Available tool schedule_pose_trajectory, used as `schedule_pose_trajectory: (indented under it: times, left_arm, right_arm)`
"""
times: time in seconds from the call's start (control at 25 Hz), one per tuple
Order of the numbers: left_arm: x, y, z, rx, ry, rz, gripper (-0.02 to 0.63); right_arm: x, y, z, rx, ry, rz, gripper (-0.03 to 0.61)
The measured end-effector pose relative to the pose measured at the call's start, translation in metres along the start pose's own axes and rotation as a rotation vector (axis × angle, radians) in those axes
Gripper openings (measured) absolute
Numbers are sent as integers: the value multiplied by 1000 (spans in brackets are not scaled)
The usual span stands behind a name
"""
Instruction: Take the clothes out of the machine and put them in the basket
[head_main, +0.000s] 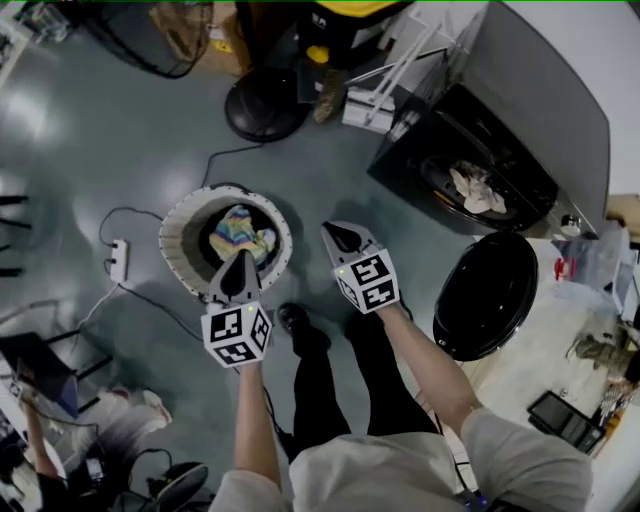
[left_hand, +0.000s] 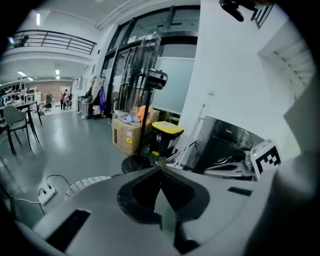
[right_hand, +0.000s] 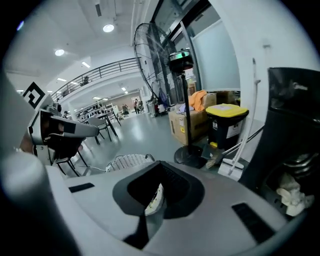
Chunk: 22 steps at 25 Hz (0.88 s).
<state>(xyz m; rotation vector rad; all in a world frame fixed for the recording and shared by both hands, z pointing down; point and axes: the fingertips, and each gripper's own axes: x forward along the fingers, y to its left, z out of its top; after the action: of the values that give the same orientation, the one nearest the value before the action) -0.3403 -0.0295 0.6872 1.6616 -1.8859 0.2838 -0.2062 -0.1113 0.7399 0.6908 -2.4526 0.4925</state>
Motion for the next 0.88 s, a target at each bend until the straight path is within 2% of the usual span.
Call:
schedule_pose_trajectory:
  times: [0.32,0.6,0.76,0.88]
  left_arm:
    - [65,-165,0,122,39,-169,18]
    - [110,-304,-15,223,74,-332,18]
    - [124,-364,-34,255,97,-393,18]
    - [133,-392,-47,284,112,-435,18]
  right_arm:
    - [-100,-146,-36,95,-47,-186,23]
    - [-200,-263,-90,223,-79,-396,23]
    - [-242,-315,-117,292,-102,-492,23]
    - [-260,-341,-133,326,-120,-551,25]
